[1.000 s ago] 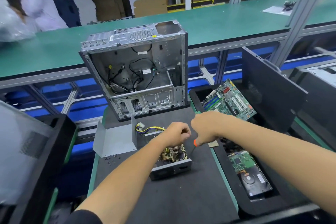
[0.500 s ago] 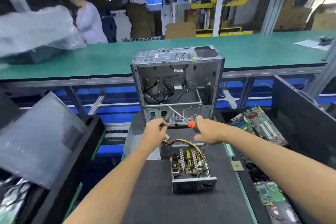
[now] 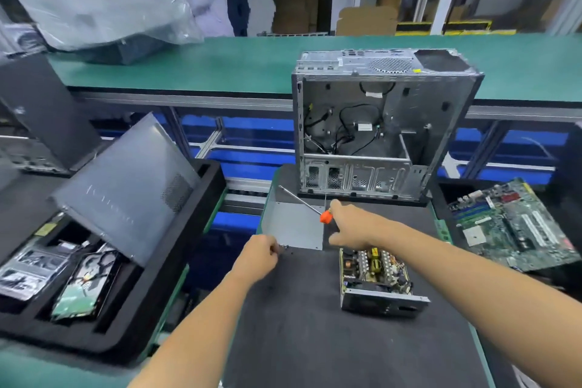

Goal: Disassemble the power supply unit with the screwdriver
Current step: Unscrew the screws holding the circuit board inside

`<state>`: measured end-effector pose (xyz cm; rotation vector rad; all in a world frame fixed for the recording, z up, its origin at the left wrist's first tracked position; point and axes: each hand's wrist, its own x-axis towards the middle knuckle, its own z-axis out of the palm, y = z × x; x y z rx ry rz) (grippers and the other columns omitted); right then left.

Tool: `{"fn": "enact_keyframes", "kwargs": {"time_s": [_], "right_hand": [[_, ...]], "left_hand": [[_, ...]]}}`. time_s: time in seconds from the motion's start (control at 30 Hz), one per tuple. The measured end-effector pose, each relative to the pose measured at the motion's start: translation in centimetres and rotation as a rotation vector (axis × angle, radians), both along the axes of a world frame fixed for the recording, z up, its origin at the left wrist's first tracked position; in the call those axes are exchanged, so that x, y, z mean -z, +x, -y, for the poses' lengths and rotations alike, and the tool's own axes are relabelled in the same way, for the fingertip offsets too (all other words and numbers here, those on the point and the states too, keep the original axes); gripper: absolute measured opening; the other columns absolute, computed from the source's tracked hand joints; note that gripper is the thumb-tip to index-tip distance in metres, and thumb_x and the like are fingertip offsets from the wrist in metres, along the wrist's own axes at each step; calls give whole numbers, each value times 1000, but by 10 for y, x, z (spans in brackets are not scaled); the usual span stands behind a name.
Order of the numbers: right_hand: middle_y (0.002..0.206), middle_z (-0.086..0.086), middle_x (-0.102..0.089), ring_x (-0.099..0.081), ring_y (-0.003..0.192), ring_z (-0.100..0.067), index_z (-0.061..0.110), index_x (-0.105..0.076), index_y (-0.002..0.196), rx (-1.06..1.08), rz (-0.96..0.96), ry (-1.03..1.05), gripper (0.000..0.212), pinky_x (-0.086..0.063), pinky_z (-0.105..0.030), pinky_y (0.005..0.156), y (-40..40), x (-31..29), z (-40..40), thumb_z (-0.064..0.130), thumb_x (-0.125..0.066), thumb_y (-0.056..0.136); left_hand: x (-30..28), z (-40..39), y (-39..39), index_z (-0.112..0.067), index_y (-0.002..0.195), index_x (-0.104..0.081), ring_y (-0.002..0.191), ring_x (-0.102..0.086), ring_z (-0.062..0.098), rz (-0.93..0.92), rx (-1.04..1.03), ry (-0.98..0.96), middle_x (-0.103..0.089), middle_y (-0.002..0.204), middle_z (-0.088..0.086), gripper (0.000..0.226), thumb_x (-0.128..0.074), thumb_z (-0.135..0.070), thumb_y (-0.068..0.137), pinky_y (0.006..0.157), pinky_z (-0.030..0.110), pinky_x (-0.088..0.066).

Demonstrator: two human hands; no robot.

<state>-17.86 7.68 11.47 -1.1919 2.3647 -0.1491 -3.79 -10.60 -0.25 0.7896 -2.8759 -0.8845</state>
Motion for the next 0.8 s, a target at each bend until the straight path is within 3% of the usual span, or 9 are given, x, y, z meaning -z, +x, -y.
{"fn": "enact_keyframes", "kwargs": {"time_s": [0.23,0.53,0.8], "right_hand": [[85,-1,-48,-48,68,-15,16,-34,100,-7,-19,55,29,-36,-30,53,-3,6,-4,22,-58,86],[80,4,-41,-43,65,-10,17,-33,97,-28,-27,59,28,-33,-30,52,-5,7,-5,24,-58,86],[77,1,-45,-43,61,-13,22,-29,81,-146,-60,84,31,-30,-30,50,-8,-18,-9,23,-60,86]], "left_hand": [[28,3,7,-9,83,-66,79,-57,16,17,-19,-2,-63,85,0,19,-50,1,82,69,21,-44],[27,9,7,-15,81,-59,76,-55,17,-17,-7,27,-61,80,-2,18,-52,1,84,68,23,-46],[-36,6,-18,-17,82,-53,64,-47,4,-403,23,-106,-48,68,-14,14,-52,-4,84,58,19,-35]]}}
